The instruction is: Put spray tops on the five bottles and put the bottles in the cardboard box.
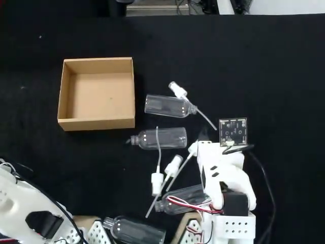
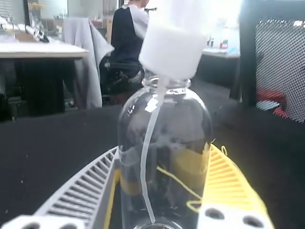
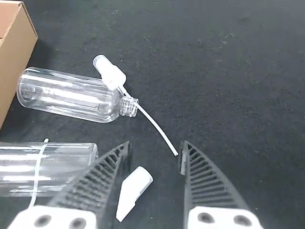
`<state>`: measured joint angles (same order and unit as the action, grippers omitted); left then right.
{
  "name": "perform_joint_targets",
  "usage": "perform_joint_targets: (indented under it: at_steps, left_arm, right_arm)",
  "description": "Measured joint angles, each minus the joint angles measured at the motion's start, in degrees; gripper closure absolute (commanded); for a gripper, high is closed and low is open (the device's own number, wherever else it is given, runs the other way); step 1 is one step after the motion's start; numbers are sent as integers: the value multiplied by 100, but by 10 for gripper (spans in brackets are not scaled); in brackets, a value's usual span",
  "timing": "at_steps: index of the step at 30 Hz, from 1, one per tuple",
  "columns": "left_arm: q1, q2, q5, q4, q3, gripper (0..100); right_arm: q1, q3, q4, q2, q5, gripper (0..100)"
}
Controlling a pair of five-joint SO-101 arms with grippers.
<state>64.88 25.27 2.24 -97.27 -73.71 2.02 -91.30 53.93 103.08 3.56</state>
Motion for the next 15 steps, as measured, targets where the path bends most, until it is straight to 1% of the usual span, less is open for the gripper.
perform_joint_targets:
  at_steps: [5, 15]
  left_arm:
    - [141, 510, 0, -9, 334, 758]
    - [132, 1213, -9, -62, 738, 753]
  right_arm:
    - [0, 0, 0, 0, 0, 861]
    - [0, 0, 0, 0, 0, 861]
